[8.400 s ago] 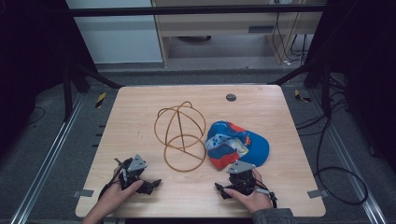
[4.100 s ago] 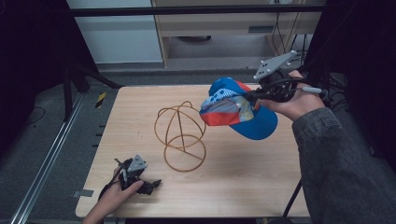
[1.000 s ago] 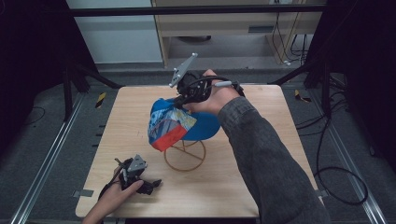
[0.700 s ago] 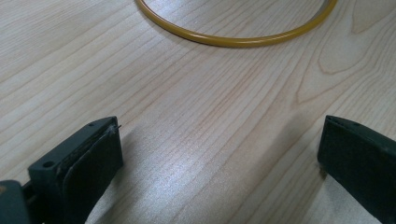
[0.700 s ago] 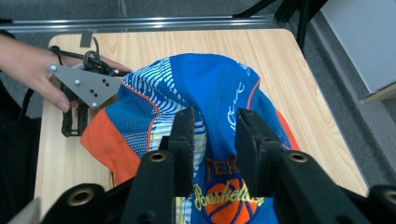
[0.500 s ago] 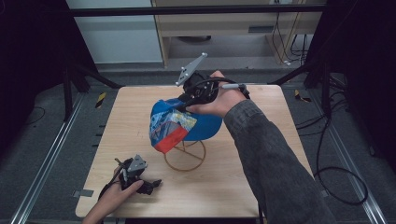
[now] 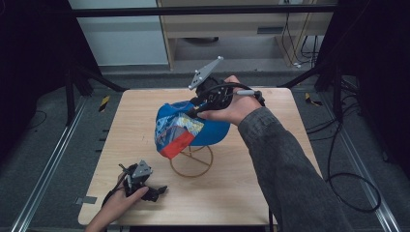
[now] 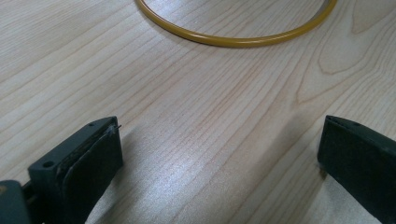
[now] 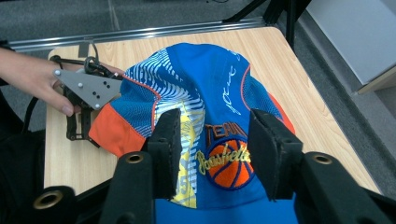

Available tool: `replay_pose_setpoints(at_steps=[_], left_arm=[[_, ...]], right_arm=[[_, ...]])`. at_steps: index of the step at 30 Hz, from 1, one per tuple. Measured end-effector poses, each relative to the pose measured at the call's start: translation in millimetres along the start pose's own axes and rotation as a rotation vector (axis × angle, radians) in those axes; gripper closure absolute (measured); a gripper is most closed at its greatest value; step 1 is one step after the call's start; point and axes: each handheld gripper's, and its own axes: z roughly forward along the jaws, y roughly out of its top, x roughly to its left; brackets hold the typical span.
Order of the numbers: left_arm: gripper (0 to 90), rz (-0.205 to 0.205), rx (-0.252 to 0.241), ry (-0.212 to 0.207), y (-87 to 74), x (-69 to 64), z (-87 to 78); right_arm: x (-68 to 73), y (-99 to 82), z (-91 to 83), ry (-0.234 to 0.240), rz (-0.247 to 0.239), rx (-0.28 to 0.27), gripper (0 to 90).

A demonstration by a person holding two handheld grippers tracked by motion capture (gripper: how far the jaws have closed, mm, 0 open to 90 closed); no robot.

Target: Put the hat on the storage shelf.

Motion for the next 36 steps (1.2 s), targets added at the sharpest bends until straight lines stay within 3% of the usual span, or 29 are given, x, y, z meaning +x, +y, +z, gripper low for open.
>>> replay_pose_setpoints(at_steps=[11,25,36], left_arm=[[0.0,0.000,0.000,0.000,0.0,0.0,0.0],[0.0,0.000,0.000,0.000,0.0,0.0,0.0],[0.0,0.000,-0.001,0.000,0.0,0.0,0.0]], right_arm=[[2.6,-10.8,-6.6,-0.050,0.052,-0.025,45.6],[6.9,-15.1,-11.5,-0.071,0.075,-0.035,41.2],[11.8,-19.4,-15.3,-0.102,0.099,-0.041,27.0]])
